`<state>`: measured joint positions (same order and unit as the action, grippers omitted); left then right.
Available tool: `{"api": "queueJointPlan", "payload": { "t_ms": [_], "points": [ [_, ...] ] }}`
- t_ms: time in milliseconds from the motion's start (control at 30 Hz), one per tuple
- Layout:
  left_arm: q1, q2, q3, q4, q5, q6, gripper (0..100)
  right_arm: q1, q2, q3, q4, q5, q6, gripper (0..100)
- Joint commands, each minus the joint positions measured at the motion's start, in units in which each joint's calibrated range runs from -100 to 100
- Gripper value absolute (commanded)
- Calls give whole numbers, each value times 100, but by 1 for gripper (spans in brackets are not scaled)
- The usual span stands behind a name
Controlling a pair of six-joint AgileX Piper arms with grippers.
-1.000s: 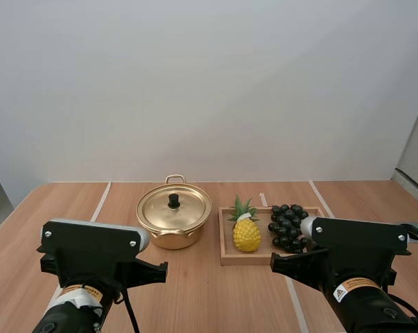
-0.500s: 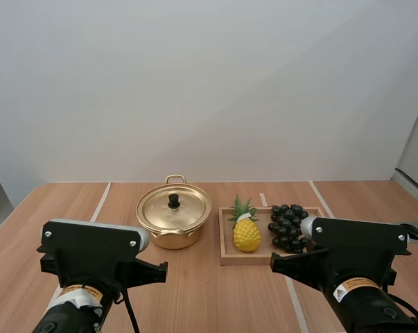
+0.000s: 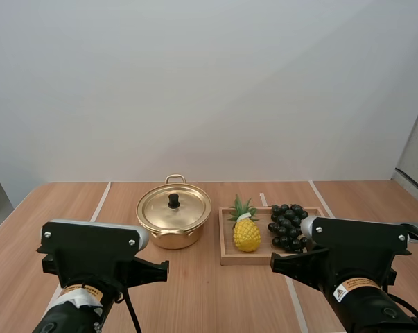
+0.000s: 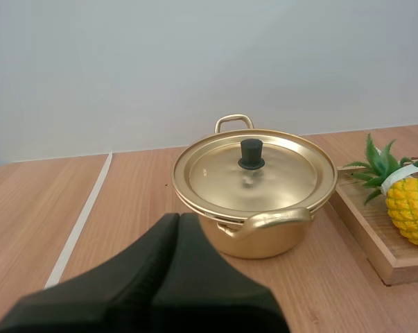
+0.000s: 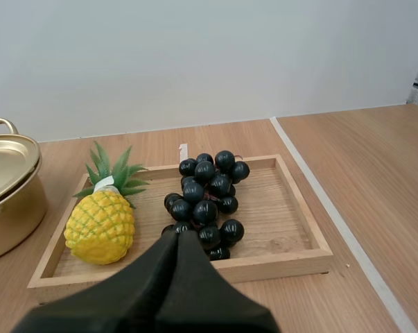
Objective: Open the pot, put the pineapple inside, and close it
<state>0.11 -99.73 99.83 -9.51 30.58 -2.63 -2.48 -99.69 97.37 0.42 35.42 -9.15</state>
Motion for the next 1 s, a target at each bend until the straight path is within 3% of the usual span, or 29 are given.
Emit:
{"api": "queueJointPlan", "payload": {
  "t_ms": [0, 367, 500, 567, 633, 700, 833, 967],
  "points": [
    [-8, -27, 17, -54, -184, -31, 0, 7, -31, 7, -10, -38, -12, 0],
    [-11, -27, 17, 76, -133, -12, 0, 7, -31, 7, -295, -38, 18, 0],
    [-11, -27, 17, 41, -133, -37, 8, 7, -31, 7, -701, -38, 339, 3],
    [-11, -27, 17, 41, -96, -219, 19, 7, -31, 7, -885, -38, 557, 26],
    [-8, -27, 17, 55, -38, -364, 33, 7, -31, 7, -916, -38, 604, 57],
    [-8, -27, 17, 56, -41, -374, 50, 7, -31, 7, -916, -38, 604, 100],
    [-8, -27, 17, 56, -41, -374, 100, 7, -31, 7, -916, -38, 604, 100],
    [-8, -27, 17, 56, -41, -374, 100, 7, -31, 7, -916, -38, 604, 100]
  ]
}}
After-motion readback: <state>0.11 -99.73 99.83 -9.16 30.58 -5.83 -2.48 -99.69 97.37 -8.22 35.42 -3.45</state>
